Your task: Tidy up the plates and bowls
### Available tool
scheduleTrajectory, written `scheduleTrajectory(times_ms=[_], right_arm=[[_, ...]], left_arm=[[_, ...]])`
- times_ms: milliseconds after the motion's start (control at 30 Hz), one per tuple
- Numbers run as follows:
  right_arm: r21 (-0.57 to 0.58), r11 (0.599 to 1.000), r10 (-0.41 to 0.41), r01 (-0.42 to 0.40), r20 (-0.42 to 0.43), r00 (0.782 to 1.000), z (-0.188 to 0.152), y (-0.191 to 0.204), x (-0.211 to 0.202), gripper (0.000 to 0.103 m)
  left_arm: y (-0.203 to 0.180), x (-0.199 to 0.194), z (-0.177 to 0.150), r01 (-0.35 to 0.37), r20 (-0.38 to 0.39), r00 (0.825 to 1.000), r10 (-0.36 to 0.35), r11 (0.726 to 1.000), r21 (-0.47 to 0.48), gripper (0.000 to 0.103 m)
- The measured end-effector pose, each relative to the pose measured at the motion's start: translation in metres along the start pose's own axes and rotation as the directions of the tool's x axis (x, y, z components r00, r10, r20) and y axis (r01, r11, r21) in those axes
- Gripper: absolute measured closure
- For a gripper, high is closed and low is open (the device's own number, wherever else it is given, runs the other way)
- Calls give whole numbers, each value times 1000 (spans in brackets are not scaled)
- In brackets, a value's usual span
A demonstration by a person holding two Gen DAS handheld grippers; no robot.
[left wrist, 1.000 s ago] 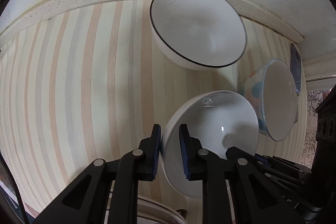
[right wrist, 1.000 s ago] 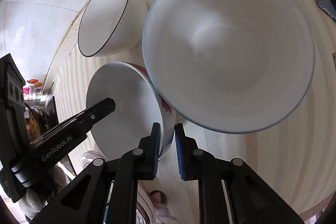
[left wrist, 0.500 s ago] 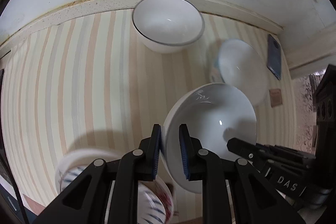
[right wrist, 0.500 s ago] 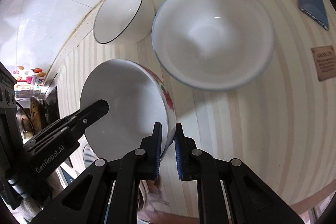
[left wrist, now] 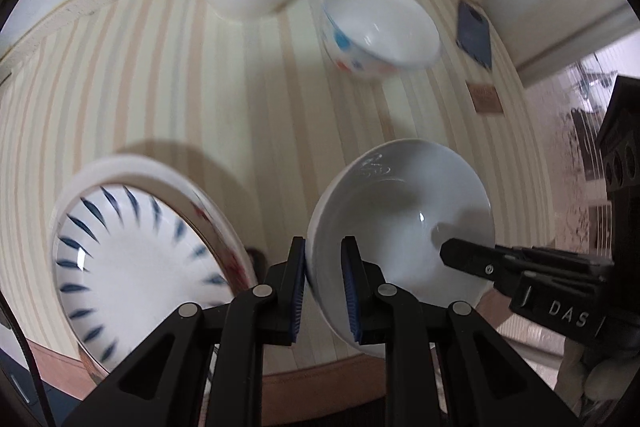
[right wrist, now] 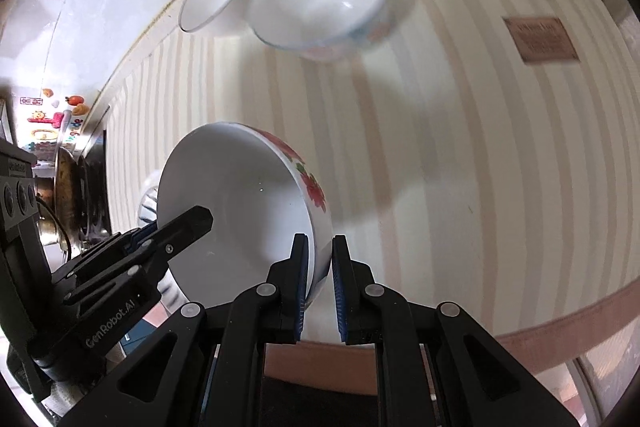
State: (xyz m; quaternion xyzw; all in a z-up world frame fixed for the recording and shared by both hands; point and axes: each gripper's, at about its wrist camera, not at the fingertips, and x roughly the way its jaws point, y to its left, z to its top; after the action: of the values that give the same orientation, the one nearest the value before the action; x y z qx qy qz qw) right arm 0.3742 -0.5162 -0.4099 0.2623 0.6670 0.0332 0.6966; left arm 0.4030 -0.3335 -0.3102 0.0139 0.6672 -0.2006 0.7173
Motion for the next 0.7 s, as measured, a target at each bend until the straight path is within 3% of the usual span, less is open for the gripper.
scheduleTrajectory(times_ms=[333,700], right_arm=[[27,999,-18,20,-51,999,-39,-50,16,90],[39,999,-9,12,-64,998,-40,-65,33,90]], left_arm=[[-23,35,-23,-24,-77,997,28,999,49,88],[-40,54,-20,-61,-91,994,66,996,65,88]])
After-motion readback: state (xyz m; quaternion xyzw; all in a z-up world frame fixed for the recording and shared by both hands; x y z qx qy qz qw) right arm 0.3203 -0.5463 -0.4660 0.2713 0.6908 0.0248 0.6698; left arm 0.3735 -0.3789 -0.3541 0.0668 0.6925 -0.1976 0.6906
